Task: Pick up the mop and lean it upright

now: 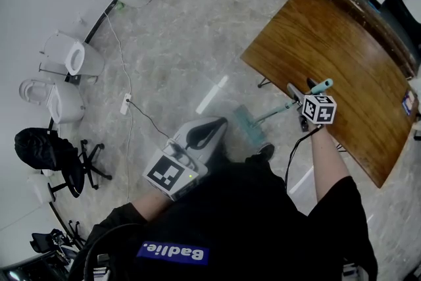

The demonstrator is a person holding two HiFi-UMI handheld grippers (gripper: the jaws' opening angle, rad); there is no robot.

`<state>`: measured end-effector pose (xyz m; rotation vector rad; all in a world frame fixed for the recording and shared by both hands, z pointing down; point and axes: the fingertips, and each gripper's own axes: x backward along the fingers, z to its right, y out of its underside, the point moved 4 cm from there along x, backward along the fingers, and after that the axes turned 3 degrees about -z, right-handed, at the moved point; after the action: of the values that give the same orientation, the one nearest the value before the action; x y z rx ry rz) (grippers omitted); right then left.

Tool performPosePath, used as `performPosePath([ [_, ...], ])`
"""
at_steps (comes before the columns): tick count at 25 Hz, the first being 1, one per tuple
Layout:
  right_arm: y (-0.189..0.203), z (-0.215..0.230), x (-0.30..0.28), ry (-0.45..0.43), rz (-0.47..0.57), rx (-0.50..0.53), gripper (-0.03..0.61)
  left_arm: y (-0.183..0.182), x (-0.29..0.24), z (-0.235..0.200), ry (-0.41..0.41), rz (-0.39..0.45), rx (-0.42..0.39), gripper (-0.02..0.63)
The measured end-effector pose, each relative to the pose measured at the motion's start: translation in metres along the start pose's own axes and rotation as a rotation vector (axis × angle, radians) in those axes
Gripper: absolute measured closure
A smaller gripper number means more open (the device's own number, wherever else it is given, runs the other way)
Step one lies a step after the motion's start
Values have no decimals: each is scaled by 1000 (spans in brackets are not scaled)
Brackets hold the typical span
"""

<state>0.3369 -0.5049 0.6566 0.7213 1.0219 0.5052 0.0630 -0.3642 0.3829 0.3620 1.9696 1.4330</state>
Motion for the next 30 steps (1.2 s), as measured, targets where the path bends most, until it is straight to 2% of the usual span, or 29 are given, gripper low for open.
performPosePath([
  [9, 17, 17, 17, 44, 6, -47, 150, -1, -4, 3, 29, -9, -5, 597],
  [21, 34, 24, 40, 62, 22, -70, 146, -1, -16, 12, 75, -10, -16, 597],
  [30, 35, 5, 72, 95, 77, -77, 157, -5, -16, 15, 144, 17, -30, 597],
])
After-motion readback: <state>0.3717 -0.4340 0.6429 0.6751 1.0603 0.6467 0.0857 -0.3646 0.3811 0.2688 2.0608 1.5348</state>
